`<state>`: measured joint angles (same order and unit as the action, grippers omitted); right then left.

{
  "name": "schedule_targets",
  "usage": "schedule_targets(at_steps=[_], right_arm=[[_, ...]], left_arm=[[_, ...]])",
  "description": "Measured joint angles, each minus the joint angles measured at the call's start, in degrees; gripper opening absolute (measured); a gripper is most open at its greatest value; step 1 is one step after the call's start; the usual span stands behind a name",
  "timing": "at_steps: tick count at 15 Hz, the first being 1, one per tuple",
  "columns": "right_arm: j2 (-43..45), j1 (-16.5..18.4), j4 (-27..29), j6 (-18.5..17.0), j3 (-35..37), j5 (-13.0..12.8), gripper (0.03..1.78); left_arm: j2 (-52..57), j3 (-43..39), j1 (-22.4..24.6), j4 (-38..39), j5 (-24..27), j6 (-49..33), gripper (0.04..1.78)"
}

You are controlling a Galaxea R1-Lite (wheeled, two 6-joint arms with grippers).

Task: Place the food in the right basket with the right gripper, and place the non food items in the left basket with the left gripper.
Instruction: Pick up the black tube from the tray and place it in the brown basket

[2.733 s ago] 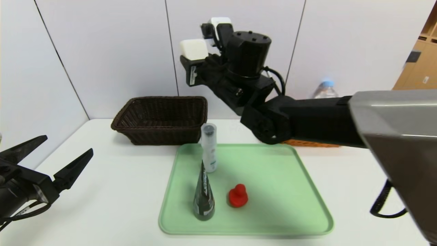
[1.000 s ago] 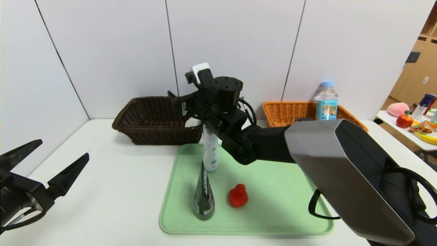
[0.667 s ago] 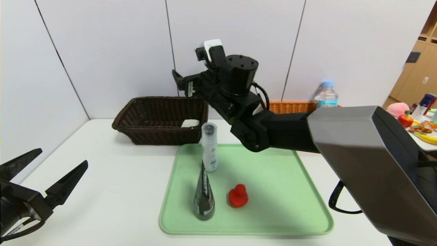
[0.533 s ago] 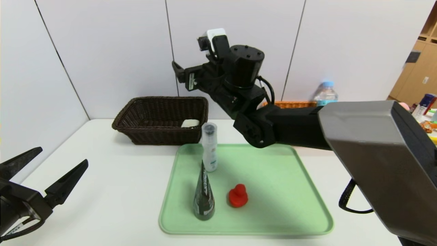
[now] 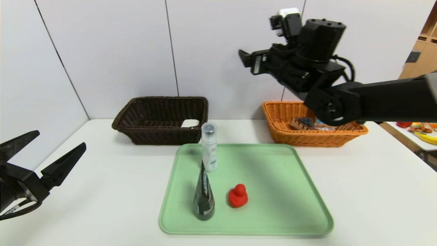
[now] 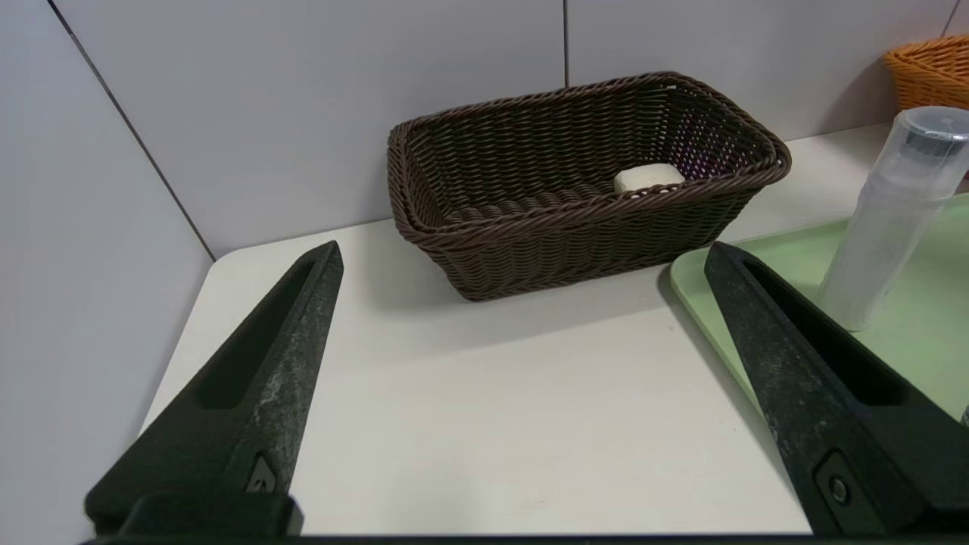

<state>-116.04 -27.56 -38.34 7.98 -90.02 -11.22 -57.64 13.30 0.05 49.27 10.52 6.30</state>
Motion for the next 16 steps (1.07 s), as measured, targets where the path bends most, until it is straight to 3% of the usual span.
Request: schedule_targets(at_steps=[4,6,8,11,16], right_arm=[[13.4,9.2,0.06,3.17,17.4,1.52,1.69],[22.44,13.15,0.06,3.56,29.71,2.23,1.69],[30.38,14.92,0.04,3.32,41.12,2.73,1.69],[42.95,16.6,0.41,1.6,57.22,3.58,1.69],[54.09,17.18,0.8,0.99,67.97,3.3,1.69]], left_arm=[[-1.73,2.38,-0.98,0.0,-0.02,-0.13,1.69],[-3.36,4.06,-4.67,0.2,-0.09,-0.11,1.69],[-5.6,5.88,-9.02,0.26,-0.35,-0.27,1.69],[-9.31,7.49,-19.37,0.52,-0.57,-2.61,1.69],[-16.57,7.23,-32.57,5.27,-0.49,-3.91,1.69]])
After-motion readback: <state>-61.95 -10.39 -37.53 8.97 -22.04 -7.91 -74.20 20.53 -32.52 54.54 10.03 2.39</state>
